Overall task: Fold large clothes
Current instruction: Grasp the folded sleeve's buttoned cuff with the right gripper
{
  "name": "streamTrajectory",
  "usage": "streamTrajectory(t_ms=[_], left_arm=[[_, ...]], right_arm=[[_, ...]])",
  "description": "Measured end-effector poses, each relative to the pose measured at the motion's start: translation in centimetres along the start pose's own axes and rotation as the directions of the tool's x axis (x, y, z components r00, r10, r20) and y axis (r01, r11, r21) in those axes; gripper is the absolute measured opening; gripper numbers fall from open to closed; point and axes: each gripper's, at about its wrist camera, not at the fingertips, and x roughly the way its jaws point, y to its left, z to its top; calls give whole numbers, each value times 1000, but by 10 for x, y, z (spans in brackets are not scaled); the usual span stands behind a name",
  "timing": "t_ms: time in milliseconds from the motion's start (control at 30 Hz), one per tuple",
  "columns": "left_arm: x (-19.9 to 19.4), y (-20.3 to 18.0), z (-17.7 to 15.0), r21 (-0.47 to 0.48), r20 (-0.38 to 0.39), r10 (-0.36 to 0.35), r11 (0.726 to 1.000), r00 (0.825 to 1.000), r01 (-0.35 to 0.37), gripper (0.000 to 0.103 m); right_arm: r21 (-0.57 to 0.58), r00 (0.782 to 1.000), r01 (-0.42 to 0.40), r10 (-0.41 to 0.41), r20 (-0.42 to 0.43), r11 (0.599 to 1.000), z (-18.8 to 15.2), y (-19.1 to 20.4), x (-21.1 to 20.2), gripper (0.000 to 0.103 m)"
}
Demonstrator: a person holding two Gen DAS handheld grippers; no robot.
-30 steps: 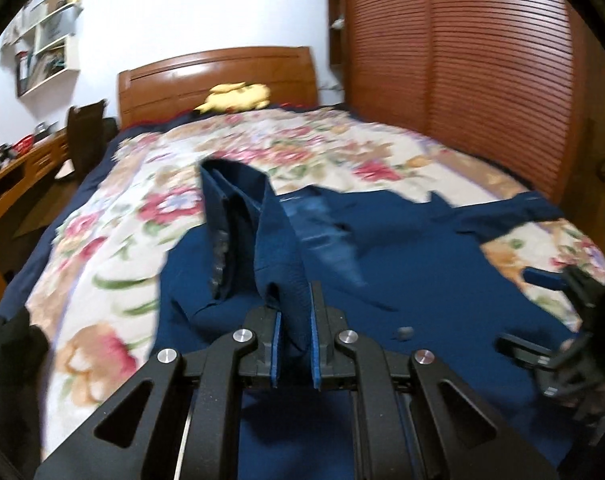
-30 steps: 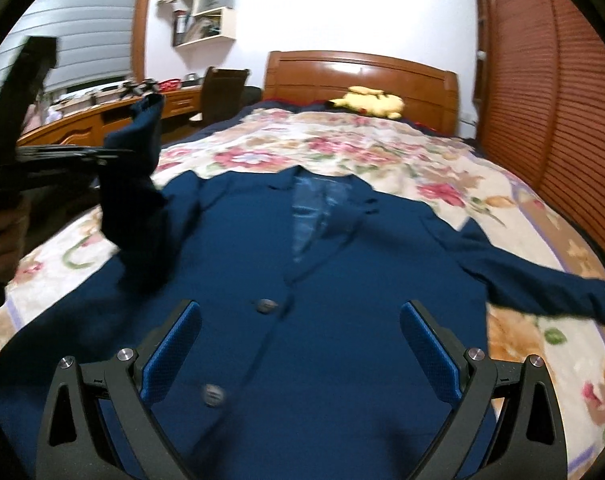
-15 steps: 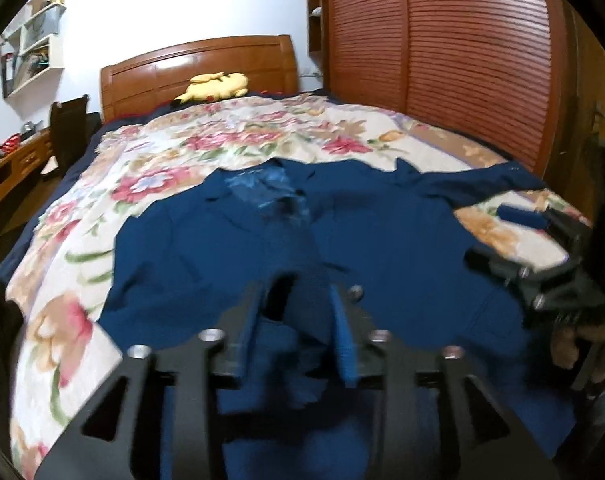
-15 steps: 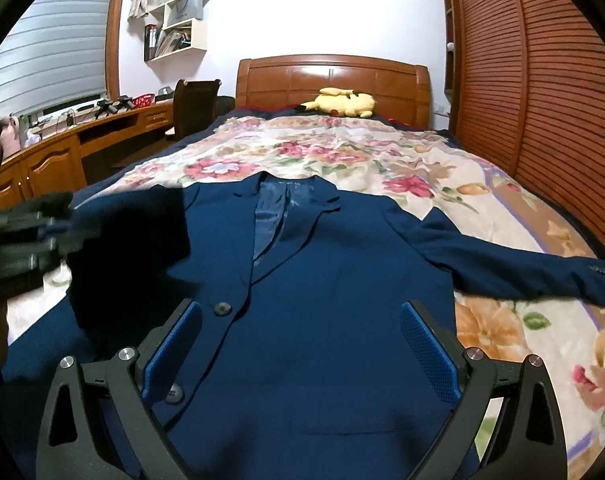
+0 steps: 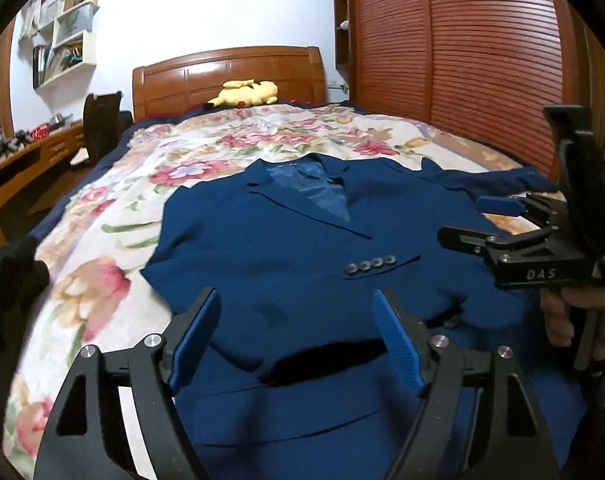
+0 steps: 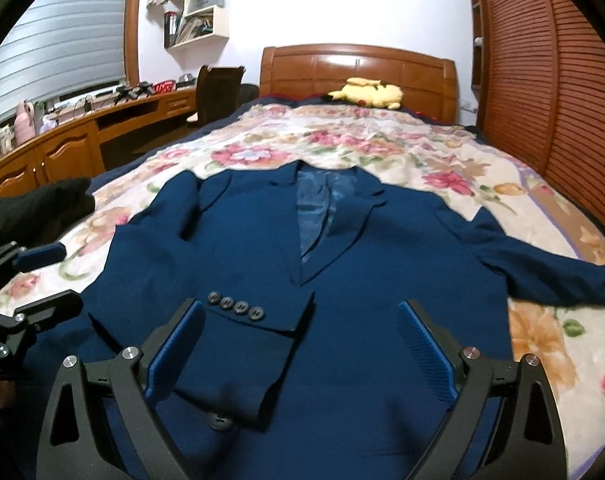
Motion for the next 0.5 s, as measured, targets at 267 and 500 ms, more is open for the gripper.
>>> streamTrajectory(t_ms=[267,500], left_arm=[[-11,22,-11,-22,10,18,1000,1000,-17,79],[-10,37,-14,-80,6,-2,997,1000,3,79]], right_arm=[[-16,992,-60,57,-110,998,0,-2,26,91],[-47,941,-202,180,-286,978,-5,5,54,90]])
